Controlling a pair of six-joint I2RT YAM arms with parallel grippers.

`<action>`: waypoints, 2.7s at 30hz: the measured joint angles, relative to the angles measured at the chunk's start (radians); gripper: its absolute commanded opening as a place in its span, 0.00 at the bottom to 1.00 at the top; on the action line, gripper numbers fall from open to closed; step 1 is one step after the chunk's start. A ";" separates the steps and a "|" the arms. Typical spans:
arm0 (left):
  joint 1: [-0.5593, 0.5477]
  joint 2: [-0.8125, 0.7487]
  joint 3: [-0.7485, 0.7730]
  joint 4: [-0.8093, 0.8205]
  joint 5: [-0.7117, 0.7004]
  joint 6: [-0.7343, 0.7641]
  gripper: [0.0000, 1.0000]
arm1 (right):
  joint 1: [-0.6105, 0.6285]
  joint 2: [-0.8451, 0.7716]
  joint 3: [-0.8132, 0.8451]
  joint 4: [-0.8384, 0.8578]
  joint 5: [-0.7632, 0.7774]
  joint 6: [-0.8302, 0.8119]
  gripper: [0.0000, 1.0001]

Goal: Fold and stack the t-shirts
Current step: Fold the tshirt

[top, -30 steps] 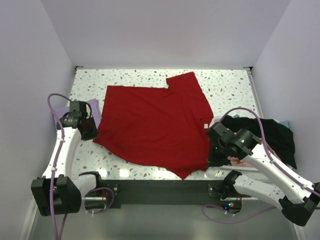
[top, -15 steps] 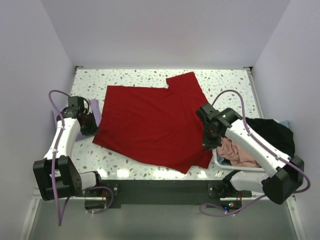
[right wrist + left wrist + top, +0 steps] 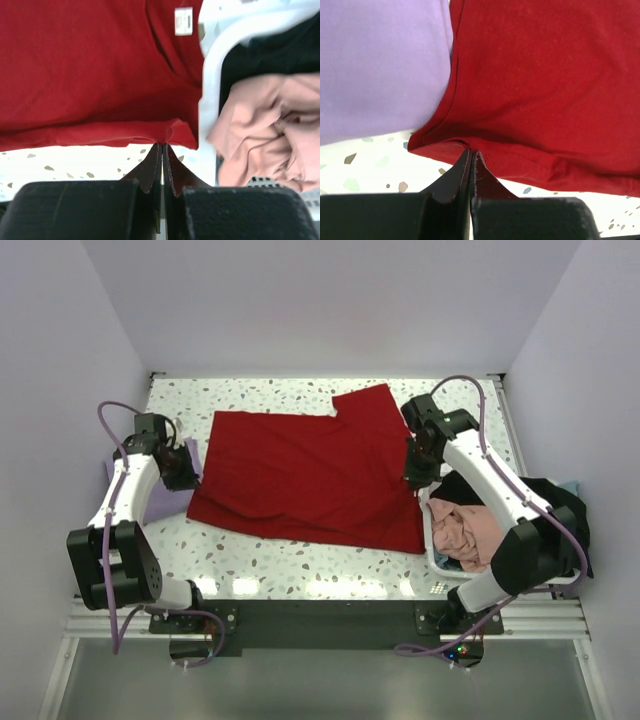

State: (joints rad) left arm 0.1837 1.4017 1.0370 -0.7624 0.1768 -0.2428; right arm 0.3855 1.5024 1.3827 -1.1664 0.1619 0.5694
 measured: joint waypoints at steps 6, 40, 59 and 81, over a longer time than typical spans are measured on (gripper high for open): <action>0.007 0.061 0.057 0.013 0.018 0.000 0.00 | -0.066 0.085 0.087 0.016 0.001 -0.060 0.00; 0.034 0.261 0.230 0.102 0.100 -0.026 0.57 | -0.172 0.331 0.309 0.026 -0.046 -0.195 0.35; -0.087 0.127 -0.065 0.267 0.157 -0.088 0.61 | 0.045 0.236 0.050 0.168 -0.207 -0.130 0.44; -0.093 0.148 -0.250 0.423 0.191 -0.110 0.61 | 0.064 0.307 -0.193 0.389 -0.262 -0.034 0.42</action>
State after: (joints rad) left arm 0.0902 1.5497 0.7868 -0.3389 0.3679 -0.3531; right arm 0.4500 1.8091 1.1893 -0.7773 -0.1001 0.5350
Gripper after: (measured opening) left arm 0.612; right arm 0.422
